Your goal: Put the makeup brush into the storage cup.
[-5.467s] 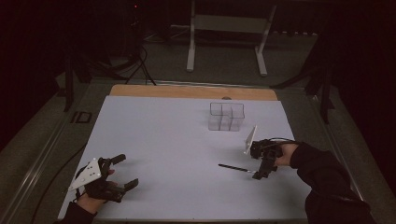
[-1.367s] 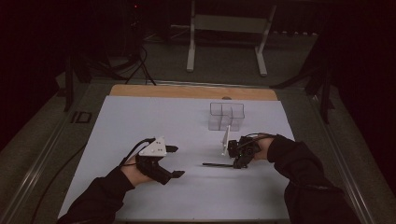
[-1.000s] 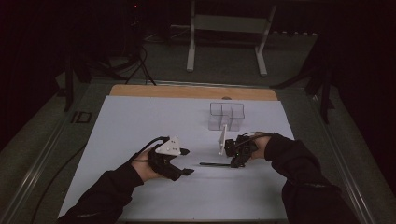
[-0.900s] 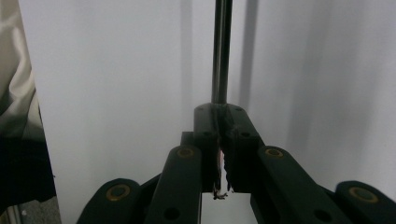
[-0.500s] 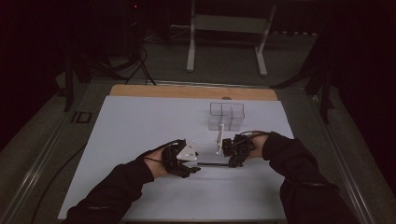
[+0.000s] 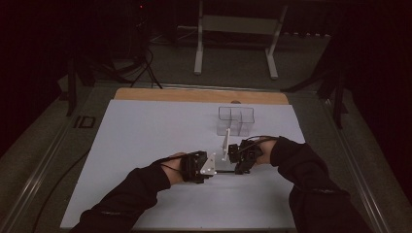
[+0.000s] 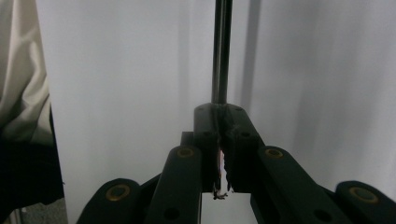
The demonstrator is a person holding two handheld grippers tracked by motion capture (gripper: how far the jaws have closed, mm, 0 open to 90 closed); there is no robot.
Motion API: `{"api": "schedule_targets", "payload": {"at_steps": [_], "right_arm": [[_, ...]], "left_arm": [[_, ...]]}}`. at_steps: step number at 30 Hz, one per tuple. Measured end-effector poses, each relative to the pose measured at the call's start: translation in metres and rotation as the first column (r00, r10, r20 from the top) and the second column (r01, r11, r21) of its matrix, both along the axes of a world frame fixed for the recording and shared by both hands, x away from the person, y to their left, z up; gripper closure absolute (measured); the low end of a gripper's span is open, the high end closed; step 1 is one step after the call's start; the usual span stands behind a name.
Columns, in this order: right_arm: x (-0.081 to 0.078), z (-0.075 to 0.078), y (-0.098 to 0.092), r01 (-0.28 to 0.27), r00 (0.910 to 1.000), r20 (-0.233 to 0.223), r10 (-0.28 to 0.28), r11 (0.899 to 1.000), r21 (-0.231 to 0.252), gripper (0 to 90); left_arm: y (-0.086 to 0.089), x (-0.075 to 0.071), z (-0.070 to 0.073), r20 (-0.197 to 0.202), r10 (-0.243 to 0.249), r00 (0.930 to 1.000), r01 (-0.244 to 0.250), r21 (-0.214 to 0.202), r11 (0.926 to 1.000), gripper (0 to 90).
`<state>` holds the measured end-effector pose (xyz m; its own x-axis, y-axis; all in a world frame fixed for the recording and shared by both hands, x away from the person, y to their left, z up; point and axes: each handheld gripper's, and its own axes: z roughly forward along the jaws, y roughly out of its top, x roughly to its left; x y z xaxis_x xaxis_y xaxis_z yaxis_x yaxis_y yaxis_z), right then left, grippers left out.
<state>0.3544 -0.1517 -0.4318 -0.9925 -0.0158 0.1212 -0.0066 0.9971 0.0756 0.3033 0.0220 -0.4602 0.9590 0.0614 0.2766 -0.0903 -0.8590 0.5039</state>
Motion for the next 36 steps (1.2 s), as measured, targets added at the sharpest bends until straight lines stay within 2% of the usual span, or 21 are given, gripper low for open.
{"api": "schedule_targets", "payload": {"at_steps": [6, 9, 11, 12, 16, 18, 19, 20, 21, 22, 23, 24, 25, 29, 30, 31, 35, 36], "right_arm": [[0.0, 0.001, 0.001, -0.001, 1.0, -0.002, 0.001, 1.0, 0.005, 84.6], [0.0, 0.0, 0.002, 0.0, 0.9999, -0.012, 0.0, 1.0, -0.003, 84.6], [0.0, 0.0, 0.002, 0.003, 1.0, -0.008, -0.003, 1.0, 0.004, 84.5], [0.0, 0.0, 0.001, 0.005, 0.9999, -0.011, -0.005, 1.0, 0.008, 84.5], [-0.001, -0.002, 0.001, -0.003, 0.9997, -0.023, 0.003, 1.0, -0.001, 84.1], [-0.001, -0.003, 0.001, 0.003, 0.9996, -0.03, -0.003, 1.0, 0.004, 83.2], [-0.001, -0.003, 0.001, 0.002, 0.9999, -0.017, -0.001, 1.0, 0.01, 82.9], [0.0, -0.003, 0.0, 0.007, 0.9998, -0.018, -0.007, 1.0, 0.012, 81.2], [-0.001, -0.002, -0.001, 0.007, 0.9999, -0.012, -0.007, 1.0, 0.009, 77.8], [-0.001, -0.002, -0.002, -0.003, 1.0, -0.002, 0.003, 1.0, 0.013, 72.7], [-0.001, -0.003, -0.003, 0.008, 0.9999, -0.012, -0.008, 1.0, 0.018, 67.8], [-0.001, -0.003, -0.004, 0.012, 0.9999, -0.008, -0.012, 1.0, 0.02, 65.1], [0.0, -0.002, -0.005, 0.013, 0.9999, 0.009, -0.014, 0.999, 0.033, 61.3], [0.0, 0.0, -0.008, 0.037, 0.999, 0.022, -0.039, 0.997, 0.064, 54.7], [0.0, 0.001, -0.009, 0.05, 0.9984, 0.022, -0.052, 0.996, 0.076, 51.4], [0.0, 0.001, -0.011, 0.074, 0.9964, 0.036, -0.077, 0.993, 0.091, 45.2], [-0.001, 0.001, -0.015, 0.108, 0.9919, 0.055, -0.115, 0.988, 0.11, 36.8], [-0.002, 0.001, -0.016, 0.116, 0.99, 0.065, -0.125, 0.986, 0.121, 32.3]], "left_arm": [[-0.006, -0.001, -0.002, 0.016, -0.02, 0.9997, 0.019, 0.021, 0.9996, 77.1], [-0.007, -0.001, -0.002, 0.04, -0.028, 0.9988, 0.027, 0.027, 0.9993, 82.9], [-0.008, -0.002, -0.003, 0.045, -0.041, 0.9981, 0.038, 0.046, 0.9982, 83.9], [-0.008, 0.0, 0.0, 0.097, -0.095, 0.9908, 0.088, 0.072, 0.9936, 84.2], [-0.009, -0.004, -0.001, 0.1, -0.104, 0.9895, 0.096, 0.082, 0.992, 84.7], [-0.008, -0.005, -0.001, 0.119, -0.102, 0.9876, 0.093, 0.079, 0.9925, 84.7], [-0.007, -0.004, -0.001, 0.134, -0.114, 0.9844, 0.104, 0.082, 0.9913, 84.8], [-0.006, -0.004, -0.001, 0.126, -0.105, 0.9864, 0.096, 0.075, 0.9926, 84.7], [-0.004, -0.006, -0.003, 0.12, -0.072, 0.9902, 0.065, 0.065, 0.9958, 84.8], [-0.003, -0.005, -0.003, 0.113, -0.057, 0.9919, 0.051, 0.057, 0.9971, 84.7], [-0.002, -0.004, -0.003, 0.099, -0.048, 0.9939, 0.043, 0.058, 0.9974, 84.8], [-0.001, -0.004, -0.003, 0.108, -0.046, 0.9931, 0.04, 0.055, 0.9977, 84.8], [0.0, -0.004, -0.003, 0.098, -0.041, 0.9944, 0.035, 0.059, 0.9976, 84.8], [0.002, -0.004, -0.004, 0.081, -0.03, 0.9962, 0.025, 0.064, 0.9976, 84.8], [0.003, -0.005, -0.004, 0.073, -0.017, 0.9972, 0.013, 0.066, 0.9977, 84.8], [0.005, -0.006, -0.004, 0.082, -0.013, 0.9966, 0.008, 0.065, 0.9978, 84.8], [0.011, -0.006, -0.005, 0.044, 0.022, 0.9988, -0.025, 0.049, 0.9985, 84.8], [0.014, -0.006, -0.006, 0.033, 0.038, 0.9987, -0.039, 0.043, 0.9983, 84.8]]}}
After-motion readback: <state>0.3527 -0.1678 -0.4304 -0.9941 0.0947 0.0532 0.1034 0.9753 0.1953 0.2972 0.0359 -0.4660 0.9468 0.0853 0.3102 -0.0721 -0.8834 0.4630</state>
